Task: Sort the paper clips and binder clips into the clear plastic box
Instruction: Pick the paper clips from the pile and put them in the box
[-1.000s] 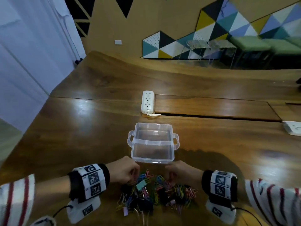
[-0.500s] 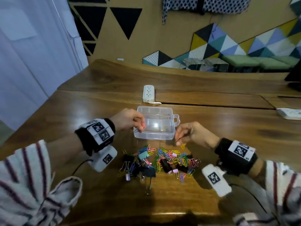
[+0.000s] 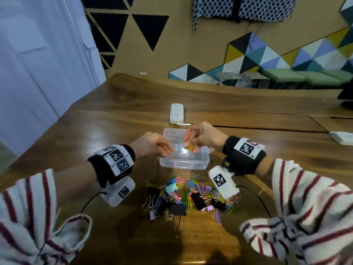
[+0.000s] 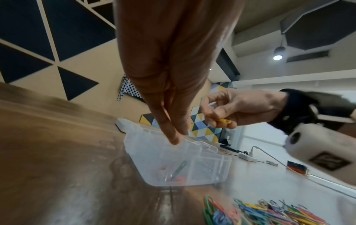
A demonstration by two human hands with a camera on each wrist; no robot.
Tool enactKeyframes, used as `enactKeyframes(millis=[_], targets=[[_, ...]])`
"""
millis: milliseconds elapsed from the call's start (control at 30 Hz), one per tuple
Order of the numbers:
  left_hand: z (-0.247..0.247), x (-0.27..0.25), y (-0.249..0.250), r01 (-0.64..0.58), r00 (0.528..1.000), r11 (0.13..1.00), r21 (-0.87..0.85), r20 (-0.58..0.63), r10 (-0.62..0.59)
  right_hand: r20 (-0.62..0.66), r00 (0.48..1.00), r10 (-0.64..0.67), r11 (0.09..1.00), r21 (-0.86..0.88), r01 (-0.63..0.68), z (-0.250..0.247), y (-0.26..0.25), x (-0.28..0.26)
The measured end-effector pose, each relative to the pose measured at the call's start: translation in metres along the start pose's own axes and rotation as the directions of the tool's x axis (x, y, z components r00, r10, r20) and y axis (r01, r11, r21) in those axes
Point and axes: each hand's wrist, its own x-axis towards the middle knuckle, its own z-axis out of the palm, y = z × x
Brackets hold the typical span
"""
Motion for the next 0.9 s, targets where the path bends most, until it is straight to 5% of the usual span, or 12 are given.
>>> enactKeyframes(millis=[167,333,433,633,767,900], targets=[[-0.002,0.007,-0.003,-0.009,0.999,0.998,0.059,0.051,0.006,0.092,0.995,0.03,0.994,-0.112,-0.02,0.002,0.023,0.039],[-0.009,-0.006,0.001,-0.088,0.995,0.993,0.078,-0.031,0.091,0.165,0.984,0.068,0.986,-0.161,-0.041,0.003,0.026,0.044],[-0.001,-0.034,0.002,-0.067,0.996,0.988,0.137,0.062,0.059,0.167,0.982,0.084,0.978,-0.203,-0.049,0.008,0.019,0.028],[0.035,-0.059,-0.009,0.056,0.99,0.921,0.385,0.1,-0.102,0.105,0.983,-0.15,0.764,-0.619,0.183,0.01,0.004,-0.033],[0.046,-0.057,-0.002,0.044,0.994,0.925,0.376,0.076,-0.078,0.204,0.976,-0.079,0.685,-0.7,0.202,0.015,0.019,-0.065],[0.051,-0.054,0.006,0.059,0.99,0.916,0.397,0.094,-0.105,0.148,0.989,-0.014,0.607,-0.785,0.126,0.027,0.039,-0.075]])
